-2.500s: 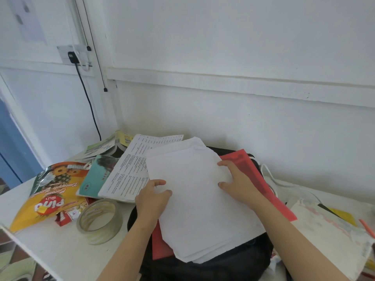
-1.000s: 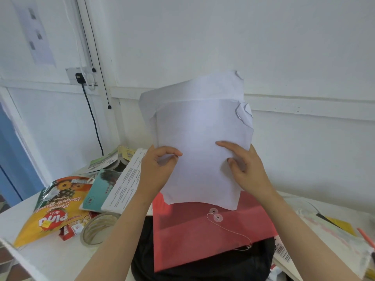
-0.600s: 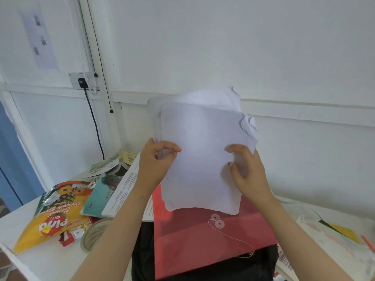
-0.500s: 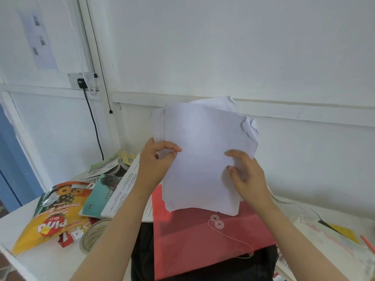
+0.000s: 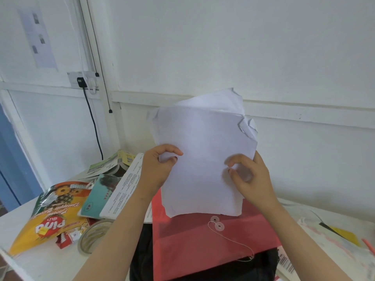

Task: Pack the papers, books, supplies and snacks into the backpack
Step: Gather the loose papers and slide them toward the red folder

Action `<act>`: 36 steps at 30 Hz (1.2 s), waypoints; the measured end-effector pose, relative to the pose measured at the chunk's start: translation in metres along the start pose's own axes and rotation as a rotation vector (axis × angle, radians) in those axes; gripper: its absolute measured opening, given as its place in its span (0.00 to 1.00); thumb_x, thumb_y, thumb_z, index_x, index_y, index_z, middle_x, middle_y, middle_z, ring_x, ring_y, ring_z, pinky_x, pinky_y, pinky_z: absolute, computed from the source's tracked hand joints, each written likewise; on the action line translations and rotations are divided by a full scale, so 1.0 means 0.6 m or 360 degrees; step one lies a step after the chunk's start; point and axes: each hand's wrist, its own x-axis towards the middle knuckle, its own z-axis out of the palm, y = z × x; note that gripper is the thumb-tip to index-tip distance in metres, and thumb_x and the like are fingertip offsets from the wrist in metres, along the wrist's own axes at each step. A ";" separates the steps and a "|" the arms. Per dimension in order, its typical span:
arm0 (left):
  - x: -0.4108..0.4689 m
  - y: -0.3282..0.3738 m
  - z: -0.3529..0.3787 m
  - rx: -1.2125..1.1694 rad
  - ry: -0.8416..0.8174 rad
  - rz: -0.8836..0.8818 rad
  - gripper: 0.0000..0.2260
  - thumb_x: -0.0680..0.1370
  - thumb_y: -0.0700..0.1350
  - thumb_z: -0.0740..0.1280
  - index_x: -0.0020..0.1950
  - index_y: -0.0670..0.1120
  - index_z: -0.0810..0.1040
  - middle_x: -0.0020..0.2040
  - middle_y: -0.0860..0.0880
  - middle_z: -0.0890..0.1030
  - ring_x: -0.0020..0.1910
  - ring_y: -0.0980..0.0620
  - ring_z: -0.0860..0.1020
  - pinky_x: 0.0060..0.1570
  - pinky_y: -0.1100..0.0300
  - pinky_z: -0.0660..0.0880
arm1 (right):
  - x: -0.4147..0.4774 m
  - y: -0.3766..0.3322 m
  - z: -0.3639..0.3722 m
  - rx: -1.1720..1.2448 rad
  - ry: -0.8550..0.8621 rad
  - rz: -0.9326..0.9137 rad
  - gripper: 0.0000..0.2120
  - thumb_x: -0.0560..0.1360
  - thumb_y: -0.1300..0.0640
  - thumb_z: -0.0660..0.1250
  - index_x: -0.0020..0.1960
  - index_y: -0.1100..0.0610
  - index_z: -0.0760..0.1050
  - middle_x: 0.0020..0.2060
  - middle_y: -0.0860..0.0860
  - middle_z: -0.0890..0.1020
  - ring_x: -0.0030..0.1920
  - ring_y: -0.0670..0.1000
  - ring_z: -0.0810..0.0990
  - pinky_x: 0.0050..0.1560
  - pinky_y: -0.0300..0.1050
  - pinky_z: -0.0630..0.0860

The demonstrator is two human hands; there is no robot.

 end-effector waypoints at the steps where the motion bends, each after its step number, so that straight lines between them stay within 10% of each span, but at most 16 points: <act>1: 0.002 0.001 -0.001 -0.0006 -0.0019 -0.0003 0.20 0.69 0.25 0.62 0.35 0.50 0.80 0.39 0.62 0.81 0.44 0.67 0.76 0.47 0.74 0.71 | 0.000 0.000 0.000 0.0007 0.0012 -0.0002 0.12 0.67 0.58 0.62 0.42 0.40 0.71 0.45 0.53 0.79 0.50 0.40 0.71 0.49 0.27 0.65; 8: 0.013 0.020 -0.014 -0.0108 -0.0096 0.0055 0.21 0.64 0.26 0.60 0.33 0.52 0.79 0.38 0.60 0.79 0.41 0.65 0.76 0.39 0.71 0.72 | 0.022 -0.018 -0.011 0.0011 0.0084 -0.0111 0.12 0.65 0.71 0.60 0.38 0.54 0.73 0.43 0.38 0.76 0.48 0.39 0.70 0.47 0.26 0.65; 13: 0.014 0.037 -0.015 -0.0066 -0.0079 0.0134 0.17 0.68 0.25 0.63 0.37 0.48 0.78 0.42 0.56 0.79 0.42 0.67 0.75 0.40 0.77 0.69 | 0.037 -0.028 -0.015 -0.0081 0.0010 -0.0086 0.16 0.71 0.65 0.65 0.50 0.45 0.77 0.44 0.52 0.76 0.40 0.49 0.73 0.43 0.30 0.68; 20: 0.007 0.011 -0.020 -0.0075 -0.0043 0.0019 0.19 0.69 0.26 0.63 0.38 0.52 0.79 0.42 0.65 0.80 0.48 0.66 0.76 0.49 0.71 0.71 | 0.014 -0.019 -0.003 -0.0083 -0.0007 -0.0064 0.19 0.74 0.58 0.64 0.61 0.42 0.68 0.55 0.40 0.76 0.48 0.50 0.77 0.49 0.29 0.69; 25: 0.003 0.010 -0.021 -0.0102 -0.0019 0.0003 0.18 0.70 0.26 0.63 0.38 0.50 0.78 0.44 0.60 0.79 0.44 0.68 0.76 0.45 0.75 0.70 | 0.003 -0.028 0.006 0.0308 0.0230 0.0027 0.36 0.72 0.64 0.70 0.63 0.37 0.52 0.56 0.46 0.73 0.48 0.45 0.79 0.47 0.35 0.74; 28: 0.002 0.010 -0.020 -0.0089 -0.0018 0.0003 0.18 0.70 0.26 0.63 0.38 0.50 0.78 0.44 0.60 0.79 0.44 0.69 0.75 0.46 0.74 0.70 | 0.008 -0.034 0.003 0.0292 0.0145 0.0106 0.29 0.72 0.65 0.70 0.66 0.50 0.58 0.50 0.36 0.73 0.47 0.33 0.76 0.43 0.24 0.70; 36: 0.004 0.016 -0.018 -0.0074 -0.0049 0.0015 0.18 0.70 0.26 0.62 0.38 0.50 0.78 0.45 0.59 0.79 0.42 0.69 0.75 0.41 0.77 0.70 | 0.028 -0.043 0.000 0.0216 0.0205 -0.0030 0.28 0.70 0.58 0.68 0.64 0.41 0.60 0.57 0.27 0.67 0.54 0.31 0.70 0.53 0.24 0.66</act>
